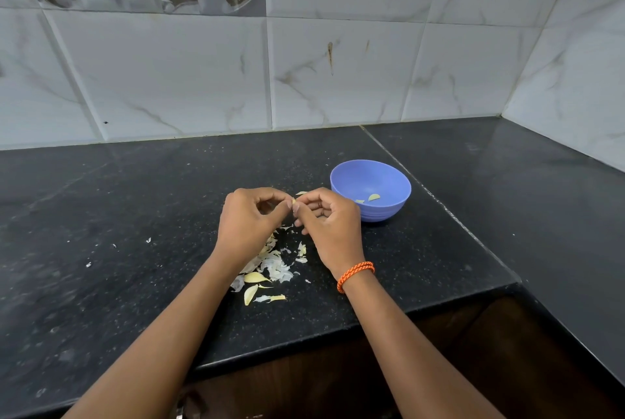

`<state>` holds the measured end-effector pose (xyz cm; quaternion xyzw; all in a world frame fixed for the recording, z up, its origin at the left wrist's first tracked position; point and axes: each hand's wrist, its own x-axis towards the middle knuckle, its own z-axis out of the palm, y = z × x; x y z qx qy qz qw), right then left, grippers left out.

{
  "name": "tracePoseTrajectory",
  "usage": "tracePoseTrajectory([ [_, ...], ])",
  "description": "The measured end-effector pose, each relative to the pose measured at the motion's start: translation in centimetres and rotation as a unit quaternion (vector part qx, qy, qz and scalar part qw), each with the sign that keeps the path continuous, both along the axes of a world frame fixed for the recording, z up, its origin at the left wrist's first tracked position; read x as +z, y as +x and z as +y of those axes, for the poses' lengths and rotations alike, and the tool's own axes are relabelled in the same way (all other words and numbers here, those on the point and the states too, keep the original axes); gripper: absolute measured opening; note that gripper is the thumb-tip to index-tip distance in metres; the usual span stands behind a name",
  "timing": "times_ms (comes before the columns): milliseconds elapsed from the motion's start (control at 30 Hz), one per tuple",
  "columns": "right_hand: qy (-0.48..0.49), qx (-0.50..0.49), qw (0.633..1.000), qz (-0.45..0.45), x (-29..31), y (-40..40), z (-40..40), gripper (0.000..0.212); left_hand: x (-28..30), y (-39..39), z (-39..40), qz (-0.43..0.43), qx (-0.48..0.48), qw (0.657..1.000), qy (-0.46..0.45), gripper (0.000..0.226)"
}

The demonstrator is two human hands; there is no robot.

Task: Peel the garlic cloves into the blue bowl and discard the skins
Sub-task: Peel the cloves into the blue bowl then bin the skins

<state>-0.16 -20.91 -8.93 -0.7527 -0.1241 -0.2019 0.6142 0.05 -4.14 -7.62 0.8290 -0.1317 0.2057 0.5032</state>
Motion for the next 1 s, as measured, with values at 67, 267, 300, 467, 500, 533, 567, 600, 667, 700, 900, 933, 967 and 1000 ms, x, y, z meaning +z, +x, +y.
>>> tracePoseTrajectory([
  [67,0.009,0.007,1.000,0.007,-0.05,0.02,-0.04,0.001,0.04,-0.05,-0.01,-0.009,0.003,1.000,0.011,0.013],
  [267,0.009,0.013,1.000,0.009,-0.04,0.02,0.06,0.006,0.01,-0.05,-0.16,-0.039,0.037,0.997,0.060,0.013],
  [300,0.009,0.013,1.000,0.008,-0.01,-0.01,0.06,0.006,0.04,-0.09,-0.21,-0.047,0.043,0.995,0.070,0.013],
  [467,0.013,0.020,1.000,0.006,0.04,-0.08,0.06,0.006,0.08,-0.18,-0.40,-0.060,0.070,0.991,0.098,0.016],
  [500,0.014,0.023,1.000,0.004,0.04,-0.11,0.06,0.006,0.01,-0.24,-0.41,-0.060,0.075,0.990,0.100,0.015],
  [533,0.014,0.025,1.000,-0.001,0.01,-0.10,0.07,0.006,-0.01,-0.32,-0.45,-0.061,0.080,0.990,0.101,0.014],
  [567,0.013,0.027,1.000,-0.006,-0.01,-0.11,0.09,0.007,-0.03,-0.36,-0.47,-0.062,0.084,0.989,0.100,0.012],
  [600,0.013,0.029,0.999,-0.008,-0.05,-0.07,0.11,0.007,-0.05,-0.33,-0.48,-0.062,0.086,0.990,0.098,0.009],
  [667,0.014,0.029,0.999,-0.006,-0.03,0.00,0.12,0.007,-0.18,-0.21,-0.49,-0.058,0.084,0.991,0.088,0.008],
  [700,0.013,0.026,1.000,-0.004,-0.01,0.06,0.11,0.008,-0.20,-0.19,-0.50,-0.054,0.081,0.992,0.080,0.008],
  [900,0.029,-0.003,0.999,-0.012,-0.09,0.38,-0.33,0.014,0.08,-0.25,-0.62,0.001,-0.004,1.000,-0.028,0.004],
  [933,0.034,-0.005,0.999,-0.009,-0.15,0.42,-0.34,0.015,0.20,-0.26,-0.66,0.009,-0.012,0.999,-0.042,0.003],
  [967,0.045,-0.004,0.999,-0.003,-0.15,0.39,-0.32,0.017,0.27,-0.25,-0.70,0.017,-0.020,0.998,-0.053,0.003],
  [1000,0.056,-0.004,0.998,0.003,-0.13,0.38,-0.31,0.020,0.25,-0.20,-0.76,0.028,-0.027,0.997,-0.064,0.005],
])
